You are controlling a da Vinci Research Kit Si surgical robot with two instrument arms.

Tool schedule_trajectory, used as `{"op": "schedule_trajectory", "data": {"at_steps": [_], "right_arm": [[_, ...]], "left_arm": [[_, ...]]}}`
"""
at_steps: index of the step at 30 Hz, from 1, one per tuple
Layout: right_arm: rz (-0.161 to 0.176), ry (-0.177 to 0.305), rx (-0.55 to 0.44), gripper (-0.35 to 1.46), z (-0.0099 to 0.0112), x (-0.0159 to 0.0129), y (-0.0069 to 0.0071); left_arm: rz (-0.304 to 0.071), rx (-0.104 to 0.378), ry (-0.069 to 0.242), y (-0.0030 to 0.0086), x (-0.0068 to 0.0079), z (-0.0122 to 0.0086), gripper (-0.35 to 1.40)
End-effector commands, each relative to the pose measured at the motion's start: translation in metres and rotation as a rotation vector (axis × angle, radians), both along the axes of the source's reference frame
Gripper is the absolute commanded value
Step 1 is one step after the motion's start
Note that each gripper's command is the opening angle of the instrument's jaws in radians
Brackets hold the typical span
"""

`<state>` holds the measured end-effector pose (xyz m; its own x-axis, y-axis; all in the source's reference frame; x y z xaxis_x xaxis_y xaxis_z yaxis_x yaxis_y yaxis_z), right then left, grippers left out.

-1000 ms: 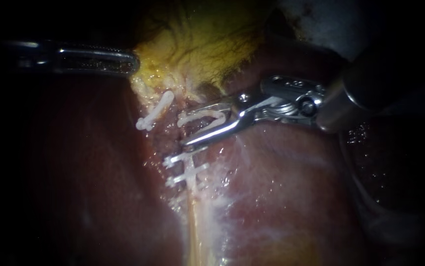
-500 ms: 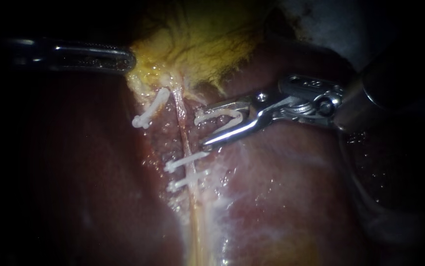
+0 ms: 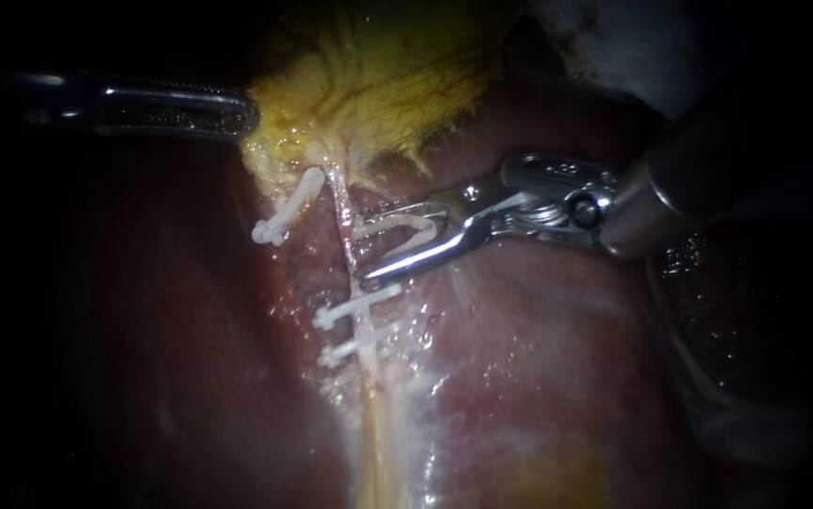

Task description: Clipping third clip right tube

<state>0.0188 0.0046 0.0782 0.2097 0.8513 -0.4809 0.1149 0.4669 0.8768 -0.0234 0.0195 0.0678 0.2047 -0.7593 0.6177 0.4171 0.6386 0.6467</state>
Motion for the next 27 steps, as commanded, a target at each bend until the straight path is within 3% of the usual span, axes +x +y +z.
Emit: {"op": "schedule_trajectory", "data": {"at_steps": [1, 6, 13, 19, 21, 27], "right_arm": [[0.011, 0.034, 0.028, 0.60, 0.0001, 0.0001, 0.0000], [0.024, 0.140, 0.097, 0.59, 0.0000, 0.0007, -0.0001], [0.106, 0.115, 0.118, 0.57, -0.0016, 0.0014, -0.0005], [0.162, 0.099, 0.139, 0.55, -0.0042, 0.0020, -0.0001], [0.166, 0.097, 0.146, 0.54, -0.0051, 0.0021, 0.0002], [0.133, 0.107, 0.158, 0.52, -0.0071, 0.0022, 0.0003]], "left_arm": [[0.000, 0.000, 0.000, 0.0000, 0.0000, 0.0000, -0.35], [0.000, 0.000, 0.000, 0.0000, 0.0000, 0.0000, -0.35], [-0.003, -0.002, 0.003, 0.0004, 0.0004, 0.0005, -0.35], [-0.005, -0.003, 0.005, 0.0005, 0.0005, 0.0007, -0.35], [-0.005, -0.003, 0.005, 0.0005, 0.0005, 0.0007, -0.35], [-0.005, -0.003, 0.005, 0.0005, 0.0005, 0.0007, -0.35]]}}
